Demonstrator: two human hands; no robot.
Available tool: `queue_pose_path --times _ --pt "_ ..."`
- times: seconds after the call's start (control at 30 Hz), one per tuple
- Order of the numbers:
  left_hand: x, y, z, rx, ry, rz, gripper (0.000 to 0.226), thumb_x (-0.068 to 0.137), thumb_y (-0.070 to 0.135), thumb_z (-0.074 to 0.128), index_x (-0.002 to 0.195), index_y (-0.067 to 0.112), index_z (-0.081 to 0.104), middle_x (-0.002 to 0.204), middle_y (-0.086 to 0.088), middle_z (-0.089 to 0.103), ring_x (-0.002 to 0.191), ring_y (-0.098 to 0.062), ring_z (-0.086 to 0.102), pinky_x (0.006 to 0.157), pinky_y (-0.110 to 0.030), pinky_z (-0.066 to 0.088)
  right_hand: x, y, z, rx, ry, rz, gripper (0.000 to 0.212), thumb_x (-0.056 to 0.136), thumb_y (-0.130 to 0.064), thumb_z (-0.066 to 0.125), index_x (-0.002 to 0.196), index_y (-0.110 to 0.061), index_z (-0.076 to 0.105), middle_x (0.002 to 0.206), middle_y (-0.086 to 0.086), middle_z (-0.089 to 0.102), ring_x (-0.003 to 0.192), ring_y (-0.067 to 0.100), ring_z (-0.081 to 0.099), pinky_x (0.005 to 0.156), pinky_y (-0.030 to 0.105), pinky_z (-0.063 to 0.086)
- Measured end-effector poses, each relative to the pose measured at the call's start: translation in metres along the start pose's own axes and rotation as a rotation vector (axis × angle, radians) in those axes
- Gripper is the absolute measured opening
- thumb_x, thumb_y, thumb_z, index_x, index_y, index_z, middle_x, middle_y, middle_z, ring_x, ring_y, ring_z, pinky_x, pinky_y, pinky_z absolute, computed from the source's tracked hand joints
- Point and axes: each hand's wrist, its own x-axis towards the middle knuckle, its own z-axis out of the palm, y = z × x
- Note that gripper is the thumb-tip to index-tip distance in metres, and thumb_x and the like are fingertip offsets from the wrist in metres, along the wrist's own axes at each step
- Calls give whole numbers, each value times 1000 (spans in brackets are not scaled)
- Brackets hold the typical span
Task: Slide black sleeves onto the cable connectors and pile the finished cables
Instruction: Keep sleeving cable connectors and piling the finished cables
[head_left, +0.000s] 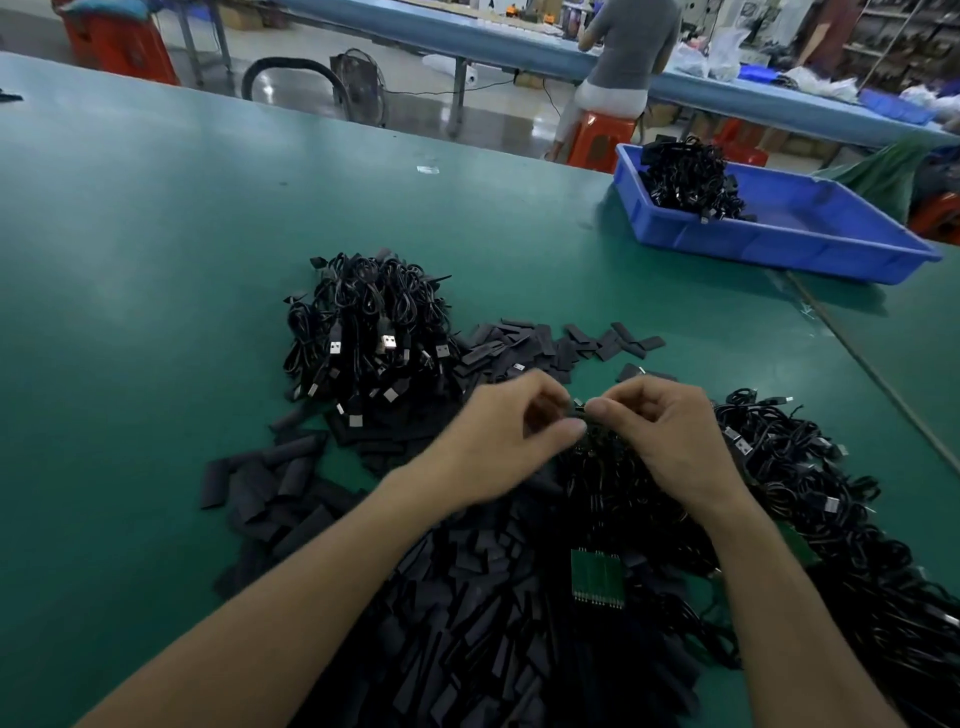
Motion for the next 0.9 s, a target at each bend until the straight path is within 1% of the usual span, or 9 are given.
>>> queue_pose_path --times 0.03,0.13,0.23,0.37,0.47,0.6,0.73,0.83,0.9 --pt "2 -1 9 -83 -31 -48 16 93 38 69 101 25 62 87 14 66 76 3 61 70 -16 50 0 1 0 54 -10 7 22 72 -38 78 77 -18 72 68 -8 72 61 1 62 62 12 49" --pt "8 -4 22 -301 12 -123 14 91 28 73 88 22 61 73 14 61 61 3 52 62 -15 42 -2 4 2 144 -39 16 24 71 -37 76 78 -15 71 68 -6 72 62 2 62 64 13 49" --pt "9 -4 23 -439 -7 -143 14 90 21 75 83 18 64 64 18 60 59 3 51 61 -13 42 -3 8 -2 196 -64 10 25 71 -37 77 79 -14 70 70 -5 71 66 3 61 65 14 50" --pt "8 -3 18 -481 -14 -126 12 89 19 76 81 19 66 65 18 62 60 3 52 62 -11 43 -3 9 -5 279 -146 25 22 69 -35 80 78 -17 72 73 0 71 69 9 62 67 18 51" --pt "8 -2 18 -506 -51 -112 13 91 15 73 81 21 67 65 19 61 61 3 51 62 -11 43 -3 11 -4 324 -171 44 13 72 -34 78 74 -22 74 70 -6 68 66 4 58 65 14 48" --pt "5 -1 19 -569 -95 -95 12 94 16 70 83 18 66 65 17 56 61 -1 45 62 -13 39 -4 10 -9 397 -231 77 13 72 -35 78 74 -23 76 70 -6 67 67 4 58 66 14 49" --pt "6 4 22 -686 -143 -92 10 95 13 66 86 15 65 71 12 55 66 -4 46 68 -15 39 -3 11 -12 482 -243 85 8 76 -26 74 70 -21 75 67 -7 65 65 2 56 65 13 47" --pt "8 9 20 -702 -96 -61 11 98 11 61 88 13 65 75 12 65 71 -2 57 74 -14 47 -2 7 -20 414 -220 90 13 69 -31 80 71 -19 77 69 -3 69 65 5 60 65 14 50" --pt "8 13 13 -723 12 -36 12 102 10 53 93 9 61 81 5 72 79 -7 66 80 -19 53 -1 4 -29 227 -193 97 22 61 -37 83 72 -18 77 70 2 73 65 8 64 65 16 53"
